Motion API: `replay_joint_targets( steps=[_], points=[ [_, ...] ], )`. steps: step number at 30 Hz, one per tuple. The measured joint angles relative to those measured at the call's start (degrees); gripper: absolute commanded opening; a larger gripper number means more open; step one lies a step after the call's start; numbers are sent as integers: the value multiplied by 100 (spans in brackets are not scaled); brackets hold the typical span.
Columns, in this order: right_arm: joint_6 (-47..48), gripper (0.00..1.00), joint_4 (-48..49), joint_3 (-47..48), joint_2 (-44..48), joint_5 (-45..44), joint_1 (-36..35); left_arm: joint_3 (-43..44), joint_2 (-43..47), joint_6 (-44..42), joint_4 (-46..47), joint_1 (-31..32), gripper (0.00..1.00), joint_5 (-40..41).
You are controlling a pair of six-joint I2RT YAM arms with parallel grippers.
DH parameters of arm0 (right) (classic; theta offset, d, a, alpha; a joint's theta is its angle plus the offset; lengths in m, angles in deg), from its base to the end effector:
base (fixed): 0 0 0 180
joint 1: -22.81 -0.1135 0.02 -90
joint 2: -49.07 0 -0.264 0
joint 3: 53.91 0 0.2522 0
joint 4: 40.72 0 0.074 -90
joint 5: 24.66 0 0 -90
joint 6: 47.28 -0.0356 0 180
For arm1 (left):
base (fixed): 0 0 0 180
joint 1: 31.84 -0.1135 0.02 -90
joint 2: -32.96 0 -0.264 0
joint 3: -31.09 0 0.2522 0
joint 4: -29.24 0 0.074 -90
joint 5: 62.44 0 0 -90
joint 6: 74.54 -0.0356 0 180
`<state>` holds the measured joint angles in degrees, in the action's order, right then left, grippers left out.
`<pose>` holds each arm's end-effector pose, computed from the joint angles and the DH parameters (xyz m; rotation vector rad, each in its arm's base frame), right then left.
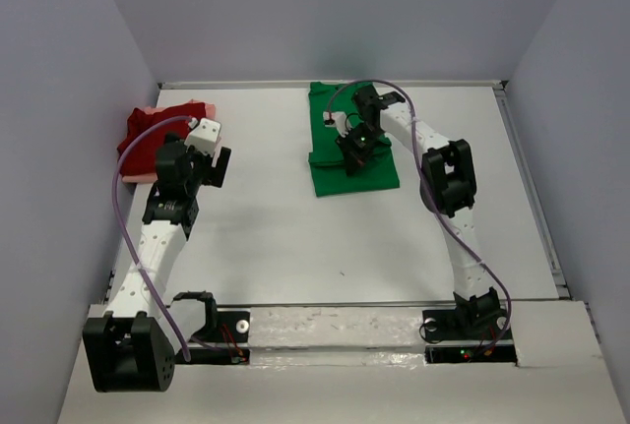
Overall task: Fold and stack the t-shirts
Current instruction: Smooth out the 2/3-rectangle-folded T-shirt at the center of the board.
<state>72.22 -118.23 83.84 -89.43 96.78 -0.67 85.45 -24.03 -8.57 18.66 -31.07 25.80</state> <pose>0.4431 0.2127 0.1829 -1.3263 2.4789 0.7747 0.2348 -0.0042 0.2983 0.4099 1.7619 0.2617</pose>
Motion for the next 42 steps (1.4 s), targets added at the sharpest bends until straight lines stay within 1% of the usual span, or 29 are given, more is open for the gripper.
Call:
replay_joint_targets(
  steps=[12,17,21,25,30,34,36,39,42],
  points=[
    [22,0,168,85,-203,-299,-9,79,-103,52,-46,-15,99,-127],
    [-9,0,557,170,-203,-568,-22,85,-103,66,-96,-175,99,-195],
    [-63,0,855,562,-203,-758,-22,175,-103,96,-164,-249,99,-258],
    [-85,0,1506,680,-74,-1121,-22,234,-101,116,-177,-293,99,-341],
    [-83,0,2264,485,223,-1797,-22,240,-101,140,-197,-354,99,-446],
    [-81,0,2555,302,457,-2081,-22,240,-101,170,-221,-391,99,-544],
    [-79,0,2618,33,662,-2092,-20,240,-98,188,-223,-407,99,-588],
    [-105,0,2557,-387,1014,-1851,-20,240,-90,205,-223,-417,99,-664],
    [-129,0,2328,-457,1204,-1484,-22,240,-90,208,-223,-426,99,-743]
  ],
)
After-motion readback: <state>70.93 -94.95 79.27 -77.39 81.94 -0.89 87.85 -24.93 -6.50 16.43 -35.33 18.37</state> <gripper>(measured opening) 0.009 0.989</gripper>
